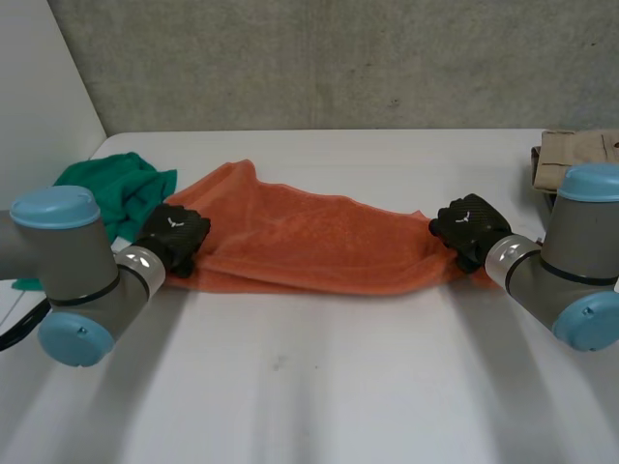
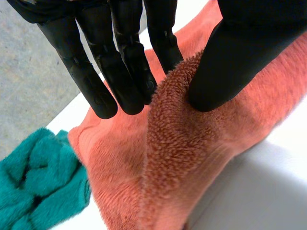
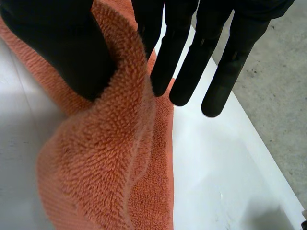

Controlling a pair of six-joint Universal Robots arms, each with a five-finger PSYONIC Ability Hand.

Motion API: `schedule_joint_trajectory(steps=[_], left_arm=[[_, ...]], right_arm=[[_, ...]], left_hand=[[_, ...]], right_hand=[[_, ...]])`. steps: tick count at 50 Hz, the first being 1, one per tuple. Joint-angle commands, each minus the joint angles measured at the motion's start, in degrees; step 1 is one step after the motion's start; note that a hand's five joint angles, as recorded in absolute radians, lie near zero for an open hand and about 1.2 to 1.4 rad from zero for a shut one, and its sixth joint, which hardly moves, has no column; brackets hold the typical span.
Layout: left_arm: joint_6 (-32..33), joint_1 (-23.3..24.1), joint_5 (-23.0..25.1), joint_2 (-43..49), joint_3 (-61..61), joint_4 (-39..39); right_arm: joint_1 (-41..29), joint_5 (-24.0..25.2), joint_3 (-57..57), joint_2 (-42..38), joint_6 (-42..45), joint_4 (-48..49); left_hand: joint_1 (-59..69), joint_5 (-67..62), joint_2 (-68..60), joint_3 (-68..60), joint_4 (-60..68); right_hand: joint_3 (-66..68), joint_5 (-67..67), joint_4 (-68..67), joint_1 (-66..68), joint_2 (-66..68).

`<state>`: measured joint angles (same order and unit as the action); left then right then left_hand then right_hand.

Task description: Fold the laundry.

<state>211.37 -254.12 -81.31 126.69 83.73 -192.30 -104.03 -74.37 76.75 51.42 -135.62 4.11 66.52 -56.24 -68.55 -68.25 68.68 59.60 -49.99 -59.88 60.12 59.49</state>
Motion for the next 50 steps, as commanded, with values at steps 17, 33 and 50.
schedule_joint_trajectory(steps=[17, 33, 50], left_arm=[[7.6, 3.8, -7.6, -26.6, 3.3, 20.8], [-2.6, 4.2, -1.1, -25.1, -1.6, 23.6], [-3.2, 7.4, -9.0, -4.4, -15.9, 23.5]], right_arm=[[2.0, -3.1, 0.7, 20.9, -0.5, -14.9], [-2.0, -6.5, -17.0, 6.1, -3.0, -17.3], [-6.5, -20.2, -21.4, -12.9, -0.6, 14.6]], left_hand=[[13.5, -13.8, -11.5, -11.7, 11.3], [13.5, -13.8, -11.5, -11.7, 11.3], [13.5, -13.8, -11.5, -11.7, 11.3]], right_hand=[[20.4, -20.0, -20.1, 19.9, 20.5], [20.4, -20.0, -20.1, 19.9, 20.5], [-49.6, 50.0, 49.9, -50.1, -49.5]])
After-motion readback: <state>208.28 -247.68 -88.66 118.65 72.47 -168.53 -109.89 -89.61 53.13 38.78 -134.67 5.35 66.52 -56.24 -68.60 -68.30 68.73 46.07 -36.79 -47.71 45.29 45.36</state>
